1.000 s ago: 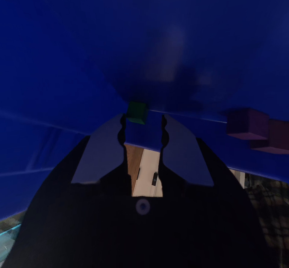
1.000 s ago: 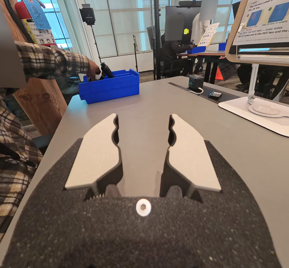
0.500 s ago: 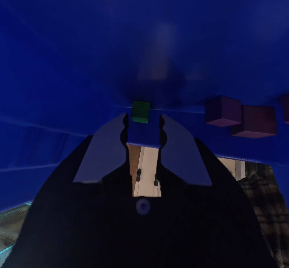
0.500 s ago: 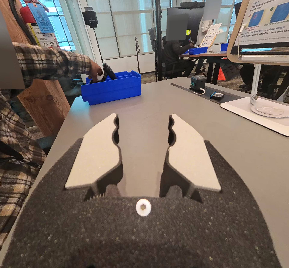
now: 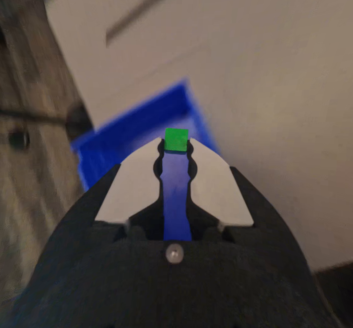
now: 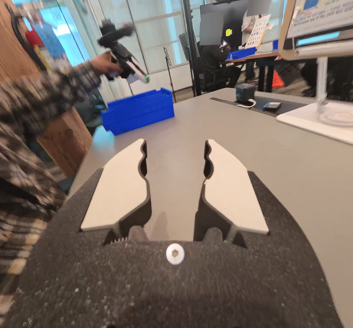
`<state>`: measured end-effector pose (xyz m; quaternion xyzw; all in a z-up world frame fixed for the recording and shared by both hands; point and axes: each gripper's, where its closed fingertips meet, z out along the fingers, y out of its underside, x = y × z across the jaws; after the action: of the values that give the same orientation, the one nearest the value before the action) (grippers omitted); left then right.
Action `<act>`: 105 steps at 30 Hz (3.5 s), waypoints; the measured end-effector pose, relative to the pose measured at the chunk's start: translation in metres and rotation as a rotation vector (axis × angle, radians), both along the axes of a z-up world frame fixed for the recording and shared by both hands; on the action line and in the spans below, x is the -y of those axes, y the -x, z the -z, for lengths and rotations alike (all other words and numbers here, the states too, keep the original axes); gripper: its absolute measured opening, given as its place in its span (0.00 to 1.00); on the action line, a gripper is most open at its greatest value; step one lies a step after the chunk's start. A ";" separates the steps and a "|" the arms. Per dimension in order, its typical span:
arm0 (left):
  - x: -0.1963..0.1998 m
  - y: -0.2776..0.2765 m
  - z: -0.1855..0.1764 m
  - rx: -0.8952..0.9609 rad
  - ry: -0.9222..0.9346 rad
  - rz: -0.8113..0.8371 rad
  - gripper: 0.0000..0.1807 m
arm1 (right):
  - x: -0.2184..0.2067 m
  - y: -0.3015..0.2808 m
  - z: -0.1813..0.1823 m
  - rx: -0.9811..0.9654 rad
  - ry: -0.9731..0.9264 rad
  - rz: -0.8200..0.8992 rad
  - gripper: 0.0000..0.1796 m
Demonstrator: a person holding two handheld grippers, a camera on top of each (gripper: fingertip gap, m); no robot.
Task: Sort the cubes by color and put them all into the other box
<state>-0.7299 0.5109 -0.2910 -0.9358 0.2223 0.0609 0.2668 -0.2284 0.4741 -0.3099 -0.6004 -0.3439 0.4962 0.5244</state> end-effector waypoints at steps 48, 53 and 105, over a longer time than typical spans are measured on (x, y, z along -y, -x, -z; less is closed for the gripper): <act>0.059 -0.479 0.027 0.574 -0.732 1.011 0.47 | -0.005 -0.386 0.067 1.030 0.935 0.625 0.13; 0.060 -0.485 0.034 0.542 -0.740 1.026 0.41 | -0.006 -0.401 0.090 1.053 0.955 0.621 0.13; 0.118 -0.022 -0.020 -0.024 -0.210 0.280 0.38 | 0.001 0.020 0.002 0.164 0.041 0.042 0.27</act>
<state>-0.7078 0.3931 -0.2707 -0.8618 0.3459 0.0571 0.3665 -0.2483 0.4728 -0.3123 -0.6567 -0.3627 0.4411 0.4925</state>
